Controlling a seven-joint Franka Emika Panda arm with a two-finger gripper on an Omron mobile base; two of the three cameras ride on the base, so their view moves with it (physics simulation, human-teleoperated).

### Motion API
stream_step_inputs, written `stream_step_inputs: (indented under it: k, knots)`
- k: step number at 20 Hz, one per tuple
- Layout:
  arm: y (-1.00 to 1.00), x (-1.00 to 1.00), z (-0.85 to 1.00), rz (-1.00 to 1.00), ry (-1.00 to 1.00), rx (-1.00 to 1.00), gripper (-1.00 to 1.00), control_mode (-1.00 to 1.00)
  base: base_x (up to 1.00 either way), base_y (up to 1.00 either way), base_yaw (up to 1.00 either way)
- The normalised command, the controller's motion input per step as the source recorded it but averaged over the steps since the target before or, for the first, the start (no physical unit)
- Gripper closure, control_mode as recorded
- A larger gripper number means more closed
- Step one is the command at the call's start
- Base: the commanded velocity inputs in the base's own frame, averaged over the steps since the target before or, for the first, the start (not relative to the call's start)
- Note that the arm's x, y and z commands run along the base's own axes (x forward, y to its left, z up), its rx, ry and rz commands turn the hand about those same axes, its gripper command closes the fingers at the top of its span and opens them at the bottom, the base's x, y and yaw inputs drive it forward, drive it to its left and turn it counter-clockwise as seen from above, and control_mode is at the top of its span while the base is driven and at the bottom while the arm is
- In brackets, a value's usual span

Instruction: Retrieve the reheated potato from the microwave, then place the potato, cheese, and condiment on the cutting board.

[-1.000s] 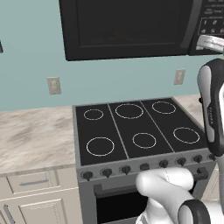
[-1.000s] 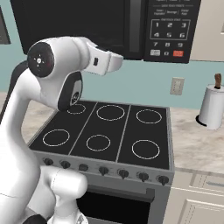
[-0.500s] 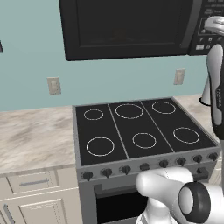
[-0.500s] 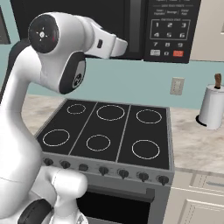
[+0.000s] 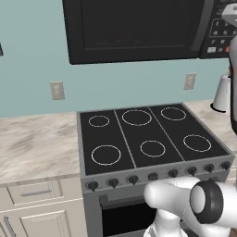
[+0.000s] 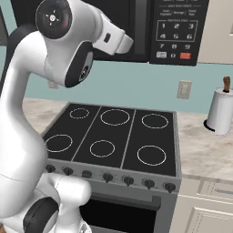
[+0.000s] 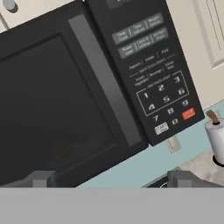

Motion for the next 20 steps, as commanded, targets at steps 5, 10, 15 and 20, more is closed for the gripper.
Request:
stream_step_inputs:
  k: [5,10,15,20]
  knots:
    - [0.0,0.13,-0.03,0.06,-0.02,0.14,-1.0,-1.0,0.0,0.0,0.0]
    - [-0.02,0.21,-0.05,0.07,-0.03,0.11,-1.0,-1.0,0.0,0.0,0.0]
    - [-0.05,0.21,-0.01,0.07,0.0,0.03,-1.0,-1.0,0.0,0.0,0.0]
    - [-0.06,0.23,-0.04,0.12,-0.05,0.01,-1.0,-1.0,0.0,0.0,0.0]
